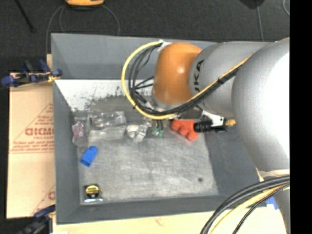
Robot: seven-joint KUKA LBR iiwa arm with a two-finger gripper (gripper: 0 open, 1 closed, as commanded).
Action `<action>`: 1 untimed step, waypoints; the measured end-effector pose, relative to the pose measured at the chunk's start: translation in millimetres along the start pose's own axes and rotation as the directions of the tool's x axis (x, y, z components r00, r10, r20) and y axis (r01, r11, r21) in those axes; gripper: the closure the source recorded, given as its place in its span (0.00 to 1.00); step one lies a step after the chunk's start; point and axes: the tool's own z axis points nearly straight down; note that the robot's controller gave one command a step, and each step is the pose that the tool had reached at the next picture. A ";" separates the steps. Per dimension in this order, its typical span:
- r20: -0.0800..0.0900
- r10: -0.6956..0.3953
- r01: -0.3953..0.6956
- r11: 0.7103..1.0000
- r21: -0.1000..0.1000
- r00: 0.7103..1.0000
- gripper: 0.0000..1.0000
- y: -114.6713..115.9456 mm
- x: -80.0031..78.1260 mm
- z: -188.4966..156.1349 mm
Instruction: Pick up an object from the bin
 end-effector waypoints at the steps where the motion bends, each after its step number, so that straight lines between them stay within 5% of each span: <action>1: 0.013 0.022 -0.022 1.000 -0.009 1.000 1.00 4.8 -48.7 54.5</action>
Offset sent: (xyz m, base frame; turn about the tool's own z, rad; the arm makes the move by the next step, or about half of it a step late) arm 0.0501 -0.0168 -0.0712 0.0240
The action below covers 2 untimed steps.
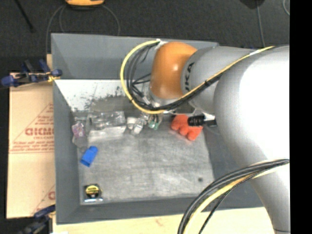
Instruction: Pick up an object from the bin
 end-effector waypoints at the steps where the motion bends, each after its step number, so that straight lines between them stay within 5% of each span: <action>1: -0.006 -0.017 0.017 1.000 0.006 1.000 1.00 -5.5 6.3 -13.7; 2: -0.004 -0.023 0.023 1.000 0.000 1.000 1.00 -7.6 -2.4 -1.4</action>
Offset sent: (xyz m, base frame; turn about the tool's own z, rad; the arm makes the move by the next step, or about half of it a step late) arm -0.0094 0.0004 0.0117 -0.0197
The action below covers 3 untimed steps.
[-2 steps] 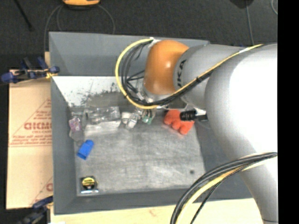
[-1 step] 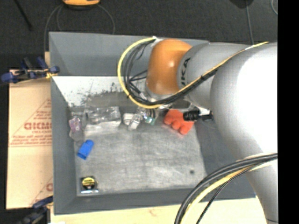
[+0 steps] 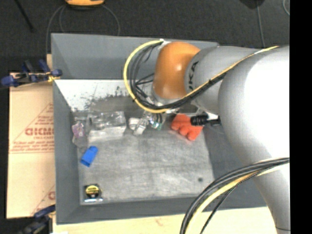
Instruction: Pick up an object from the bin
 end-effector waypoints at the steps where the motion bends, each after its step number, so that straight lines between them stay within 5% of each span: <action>1: 0.005 -0.064 0.064 0.998 0.004 0.998 1.00 -65.8 10.1 -80.9; 2: 0.006 -0.081 0.081 0.997 -0.002 0.997 1.00 -54.5 -1.2 -204.2; 3: -0.011 -0.409 0.409 0.912 0.003 0.912 1.00 -47.2 43.5 -66.9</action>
Offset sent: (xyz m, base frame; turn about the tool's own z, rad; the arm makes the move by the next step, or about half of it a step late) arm -0.0381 -0.0506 0.0746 -0.0686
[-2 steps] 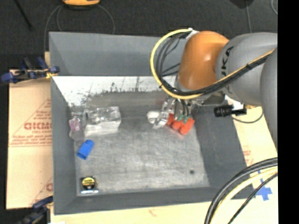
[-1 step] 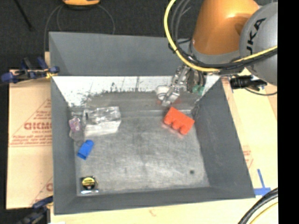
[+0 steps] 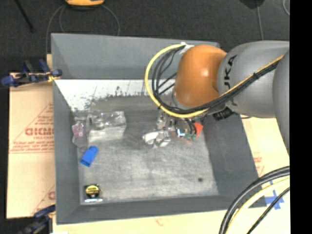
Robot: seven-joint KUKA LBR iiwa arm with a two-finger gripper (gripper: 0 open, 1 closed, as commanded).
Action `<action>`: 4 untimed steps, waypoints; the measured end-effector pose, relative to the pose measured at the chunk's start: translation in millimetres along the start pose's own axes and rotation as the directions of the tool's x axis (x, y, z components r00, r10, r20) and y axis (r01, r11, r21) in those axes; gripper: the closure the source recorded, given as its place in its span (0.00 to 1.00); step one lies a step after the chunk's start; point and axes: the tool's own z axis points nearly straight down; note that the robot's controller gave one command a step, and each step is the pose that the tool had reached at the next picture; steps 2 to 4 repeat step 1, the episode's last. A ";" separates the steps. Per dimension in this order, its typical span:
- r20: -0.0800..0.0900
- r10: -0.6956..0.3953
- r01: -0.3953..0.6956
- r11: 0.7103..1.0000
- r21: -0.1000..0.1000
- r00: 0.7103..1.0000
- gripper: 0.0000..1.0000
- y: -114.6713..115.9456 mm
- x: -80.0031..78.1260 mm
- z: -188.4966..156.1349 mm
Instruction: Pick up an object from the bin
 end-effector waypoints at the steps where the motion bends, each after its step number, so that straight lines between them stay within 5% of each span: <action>1: 0.015 0.005 -0.005 1.000 0.000 1.000 1.00 -8.5 -10.1 -72.3; 4: 0.015 0.005 -0.005 1.000 0.000 1.000 1.00 -8.5 -10.1 -72.3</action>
Offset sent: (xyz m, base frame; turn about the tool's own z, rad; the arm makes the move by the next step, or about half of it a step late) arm 0.0075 -0.0063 0.0671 0.0010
